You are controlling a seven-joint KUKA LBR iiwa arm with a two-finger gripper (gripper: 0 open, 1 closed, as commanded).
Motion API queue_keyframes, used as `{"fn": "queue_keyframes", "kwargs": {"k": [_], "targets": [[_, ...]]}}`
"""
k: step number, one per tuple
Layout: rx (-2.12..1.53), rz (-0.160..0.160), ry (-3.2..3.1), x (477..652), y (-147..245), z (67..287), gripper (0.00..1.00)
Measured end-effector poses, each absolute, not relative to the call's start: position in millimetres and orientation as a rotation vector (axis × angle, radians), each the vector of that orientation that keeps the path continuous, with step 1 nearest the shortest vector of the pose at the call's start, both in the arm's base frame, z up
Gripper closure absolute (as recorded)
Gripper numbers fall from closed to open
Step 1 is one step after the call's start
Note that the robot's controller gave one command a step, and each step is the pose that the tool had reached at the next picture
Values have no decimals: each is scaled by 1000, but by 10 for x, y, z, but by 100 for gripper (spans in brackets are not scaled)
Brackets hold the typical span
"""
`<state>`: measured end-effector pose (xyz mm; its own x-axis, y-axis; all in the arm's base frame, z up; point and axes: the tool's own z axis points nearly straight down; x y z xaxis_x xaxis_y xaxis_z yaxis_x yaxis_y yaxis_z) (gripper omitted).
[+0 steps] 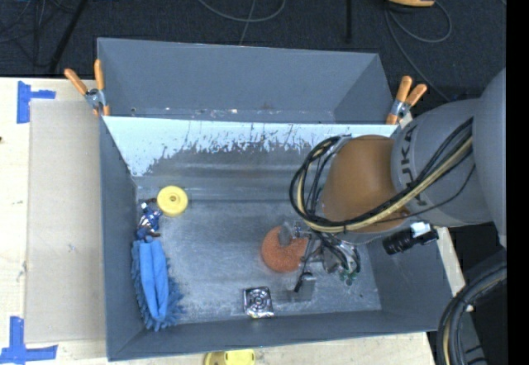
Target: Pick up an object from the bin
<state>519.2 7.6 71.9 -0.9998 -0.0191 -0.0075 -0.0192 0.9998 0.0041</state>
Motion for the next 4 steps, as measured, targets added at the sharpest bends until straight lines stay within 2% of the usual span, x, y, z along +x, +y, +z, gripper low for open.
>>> {"fn": "queue_keyframes", "kwargs": {"k": [1,4], "targets": [[68,1,3130,6062,295,755,100],[61,1,3131,6062,297,754,100]]}}
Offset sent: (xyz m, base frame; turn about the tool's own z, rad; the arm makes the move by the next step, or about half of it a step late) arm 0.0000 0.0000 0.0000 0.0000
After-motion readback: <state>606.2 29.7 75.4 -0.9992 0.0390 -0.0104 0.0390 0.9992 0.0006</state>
